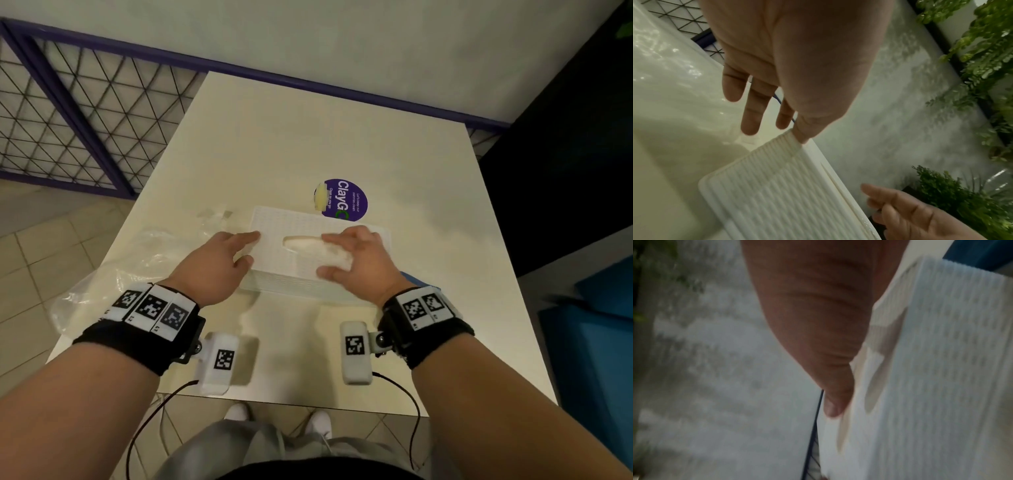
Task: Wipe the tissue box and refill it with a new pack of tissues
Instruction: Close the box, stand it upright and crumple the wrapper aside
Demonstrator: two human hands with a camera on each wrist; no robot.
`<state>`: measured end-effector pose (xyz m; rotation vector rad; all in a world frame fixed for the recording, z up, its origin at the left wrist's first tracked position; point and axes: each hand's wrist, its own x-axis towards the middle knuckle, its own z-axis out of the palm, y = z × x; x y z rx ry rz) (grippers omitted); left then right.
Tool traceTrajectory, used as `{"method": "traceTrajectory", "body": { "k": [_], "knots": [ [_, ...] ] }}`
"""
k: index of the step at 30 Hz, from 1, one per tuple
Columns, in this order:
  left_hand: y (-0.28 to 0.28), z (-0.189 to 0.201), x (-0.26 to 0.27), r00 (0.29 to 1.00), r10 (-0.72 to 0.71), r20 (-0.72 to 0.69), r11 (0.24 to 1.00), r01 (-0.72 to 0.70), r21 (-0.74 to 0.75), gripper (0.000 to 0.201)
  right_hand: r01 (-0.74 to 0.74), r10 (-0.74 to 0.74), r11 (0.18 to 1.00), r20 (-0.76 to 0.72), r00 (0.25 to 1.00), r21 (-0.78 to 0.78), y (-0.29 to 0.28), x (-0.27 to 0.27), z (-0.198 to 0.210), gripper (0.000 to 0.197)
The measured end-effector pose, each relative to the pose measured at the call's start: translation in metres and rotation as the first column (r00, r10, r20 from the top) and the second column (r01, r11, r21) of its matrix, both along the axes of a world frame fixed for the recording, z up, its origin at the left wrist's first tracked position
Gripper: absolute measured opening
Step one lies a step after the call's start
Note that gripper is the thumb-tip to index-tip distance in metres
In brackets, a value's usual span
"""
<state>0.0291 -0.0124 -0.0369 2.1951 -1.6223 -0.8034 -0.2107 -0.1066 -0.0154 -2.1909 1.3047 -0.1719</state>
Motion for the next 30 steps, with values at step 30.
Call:
{"method": "traceTrajectory", "body": {
  "k": [30],
  "knots": [
    [-0.041, 0.031, -0.034, 0.887, -0.246, 0.392, 0.95, 0.14, 0.28, 0.058, -0.009, -0.044, 0.995, -0.506, 0.862, -0.101, -0.017, 0.0, 0.003, 0.051]
  ]
}}
